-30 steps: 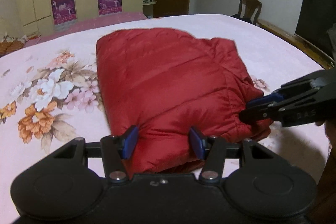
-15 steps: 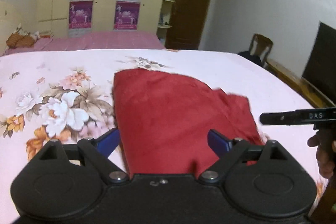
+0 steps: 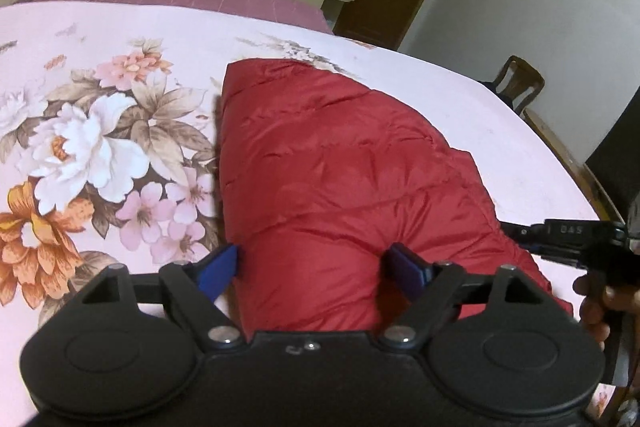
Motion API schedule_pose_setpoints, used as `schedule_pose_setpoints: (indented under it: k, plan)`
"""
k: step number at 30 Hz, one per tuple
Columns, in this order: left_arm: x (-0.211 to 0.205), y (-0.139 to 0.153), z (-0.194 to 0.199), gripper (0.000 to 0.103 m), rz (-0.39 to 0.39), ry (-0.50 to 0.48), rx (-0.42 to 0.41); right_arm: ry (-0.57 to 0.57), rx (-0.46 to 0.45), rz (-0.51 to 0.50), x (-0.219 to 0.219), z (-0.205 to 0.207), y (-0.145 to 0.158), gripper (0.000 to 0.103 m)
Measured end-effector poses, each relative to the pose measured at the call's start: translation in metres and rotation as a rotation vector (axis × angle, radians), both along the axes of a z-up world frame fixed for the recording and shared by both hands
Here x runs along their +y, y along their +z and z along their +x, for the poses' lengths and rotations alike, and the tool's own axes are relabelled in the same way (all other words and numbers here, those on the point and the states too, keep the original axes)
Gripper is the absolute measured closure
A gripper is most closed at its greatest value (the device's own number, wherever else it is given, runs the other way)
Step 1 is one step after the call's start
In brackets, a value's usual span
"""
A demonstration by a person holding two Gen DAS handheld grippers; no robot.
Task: Fold large clothes
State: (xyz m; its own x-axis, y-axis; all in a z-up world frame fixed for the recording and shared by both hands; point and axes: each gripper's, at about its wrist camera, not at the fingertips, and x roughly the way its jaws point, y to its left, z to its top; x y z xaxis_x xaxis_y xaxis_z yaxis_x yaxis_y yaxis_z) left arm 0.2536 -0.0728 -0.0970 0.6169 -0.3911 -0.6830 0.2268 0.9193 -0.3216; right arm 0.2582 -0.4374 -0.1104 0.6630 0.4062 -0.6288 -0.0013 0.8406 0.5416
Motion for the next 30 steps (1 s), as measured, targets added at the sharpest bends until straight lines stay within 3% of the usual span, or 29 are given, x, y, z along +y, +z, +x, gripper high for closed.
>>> schedule_pose_setpoints:
  k: [3,4,5,6,7,10,13,15,22,25,27,30]
  plan:
    - [0.001,0.007,0.0,0.02,0.008,-0.008,-0.007,-0.01,-0.003,0.083,-0.014,-0.008,0.006,0.091]
    - [0.002,0.01,0.0,0.019,0.012,-0.013,-0.012,-0.024,-0.001,0.11,-0.02,-0.01,0.009,0.079]
    - [0.002,0.013,0.0,0.014,0.009,-0.018,-0.021,-0.043,0.003,0.142,-0.027,-0.013,0.009,0.058]
    - [0.003,0.015,-0.001,0.006,0.002,-0.02,-0.029,-0.06,-0.009,0.169,-0.032,-0.016,0.01,0.017]
    - [0.002,0.015,0.002,0.004,-0.001,-0.021,-0.03,-0.066,-0.034,0.201,-0.035,-0.019,0.01,0.012]
    - [0.001,0.011,0.012,0.002,-0.004,-0.03,0.012,-0.04,0.013,0.254,-0.034,-0.007,0.004,0.013]
    - [0.002,0.003,0.021,0.002,-0.058,-0.042,0.069,-0.011,0.077,0.295,-0.031,0.008,-0.006,0.014]
    - [0.003,-0.001,0.025,0.003,-0.086,-0.037,0.093,0.012,0.132,0.329,-0.028,0.012,-0.017,0.025]
    - [0.004,-0.008,0.034,0.004,-0.111,-0.035,0.113,0.026,0.156,0.377,-0.029,0.018,-0.023,0.027]
    - [0.003,-0.008,0.033,0.007,-0.109,-0.034,0.105,0.063,0.182,0.395,-0.021,0.024,-0.029,0.047]
    - [0.003,-0.008,0.032,0.009,-0.11,-0.031,0.102,0.068,0.172,0.396,-0.018,0.025,-0.03,0.047]
    - [0.001,-0.007,0.03,0.012,-0.11,-0.028,0.094,0.075,0.173,0.414,-0.018,0.022,-0.03,0.059]
